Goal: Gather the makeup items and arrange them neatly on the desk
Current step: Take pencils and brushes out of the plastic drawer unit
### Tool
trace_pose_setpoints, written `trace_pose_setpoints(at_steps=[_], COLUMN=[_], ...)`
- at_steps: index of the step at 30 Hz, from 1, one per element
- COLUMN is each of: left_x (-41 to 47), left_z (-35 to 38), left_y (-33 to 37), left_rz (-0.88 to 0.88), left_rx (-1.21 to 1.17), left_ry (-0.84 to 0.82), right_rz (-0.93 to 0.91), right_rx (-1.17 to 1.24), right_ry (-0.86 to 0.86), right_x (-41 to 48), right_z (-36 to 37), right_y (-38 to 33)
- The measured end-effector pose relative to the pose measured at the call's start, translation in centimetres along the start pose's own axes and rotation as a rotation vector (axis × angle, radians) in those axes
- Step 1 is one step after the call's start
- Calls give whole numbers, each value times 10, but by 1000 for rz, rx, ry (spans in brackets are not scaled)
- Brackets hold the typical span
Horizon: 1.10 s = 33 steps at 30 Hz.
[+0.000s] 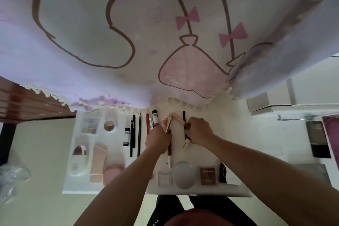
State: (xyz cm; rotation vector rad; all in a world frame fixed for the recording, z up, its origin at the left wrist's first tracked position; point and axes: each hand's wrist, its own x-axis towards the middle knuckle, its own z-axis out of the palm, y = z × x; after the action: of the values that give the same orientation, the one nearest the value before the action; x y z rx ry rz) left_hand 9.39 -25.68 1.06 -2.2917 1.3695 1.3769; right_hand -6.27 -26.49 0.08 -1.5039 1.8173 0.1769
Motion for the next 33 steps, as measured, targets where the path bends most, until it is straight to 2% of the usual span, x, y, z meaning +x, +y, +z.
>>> trace_pose_setpoints(at_steps=[8,19,24,28,33], left_x=[0,-19,-39,-62,-108], left_z=[-7,-10,-22,-42,-73], left_y=[-9,-34,-58,-89,-162], left_rz=[34,78,74,82,48], left_rx=[1,-12,-22,-52,-23], left_ry=[31,54,139,214,364], right_rz=[18,-20,-45,-156,-399], right_rx=[27,-17,-88,-216,-325], right_ry=[83,36,55,144,181], right_x=[0,6,-5,-26,-68], right_z=[-5,-1,-4,-9,11], right_y=[14,-4,-13,-41,-109])
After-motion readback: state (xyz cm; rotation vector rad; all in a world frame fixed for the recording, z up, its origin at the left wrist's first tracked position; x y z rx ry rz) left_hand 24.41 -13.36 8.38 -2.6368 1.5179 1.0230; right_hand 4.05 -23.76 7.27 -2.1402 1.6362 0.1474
